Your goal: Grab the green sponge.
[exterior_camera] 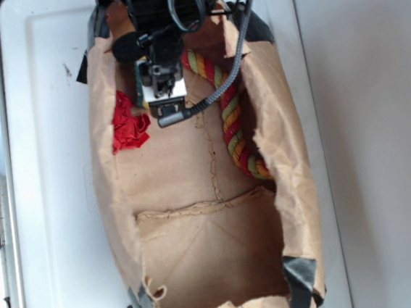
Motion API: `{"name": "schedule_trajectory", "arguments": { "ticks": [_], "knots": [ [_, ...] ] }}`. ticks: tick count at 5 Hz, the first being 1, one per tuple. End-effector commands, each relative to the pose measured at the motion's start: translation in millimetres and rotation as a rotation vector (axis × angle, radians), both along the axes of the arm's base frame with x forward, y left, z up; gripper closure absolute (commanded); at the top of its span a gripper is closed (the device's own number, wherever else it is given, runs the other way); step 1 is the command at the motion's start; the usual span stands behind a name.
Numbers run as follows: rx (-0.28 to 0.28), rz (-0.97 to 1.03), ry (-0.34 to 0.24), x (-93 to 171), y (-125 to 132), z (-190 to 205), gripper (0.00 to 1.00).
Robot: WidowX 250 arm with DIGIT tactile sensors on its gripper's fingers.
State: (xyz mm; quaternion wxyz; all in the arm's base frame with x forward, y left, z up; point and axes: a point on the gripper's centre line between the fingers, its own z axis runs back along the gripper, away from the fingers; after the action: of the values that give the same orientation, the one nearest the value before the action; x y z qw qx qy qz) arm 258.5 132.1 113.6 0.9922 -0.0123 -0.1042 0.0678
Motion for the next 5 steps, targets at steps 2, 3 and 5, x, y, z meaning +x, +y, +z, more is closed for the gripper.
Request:
{"name": "schedule_trajectory", "arguments": {
  "ticks": [2, 3, 5],
  "knots": [
    [0.014, 0.060, 0.009, -2.0, -1.4, -4.1, 0.00],
    [0.025, 0.054, 0.017, 1.1, -8.6, -12.7, 0.00],
    [0.025, 0.049, 0.049, 11.3, -12.4, -28.5, 0.00]
  ]
}}
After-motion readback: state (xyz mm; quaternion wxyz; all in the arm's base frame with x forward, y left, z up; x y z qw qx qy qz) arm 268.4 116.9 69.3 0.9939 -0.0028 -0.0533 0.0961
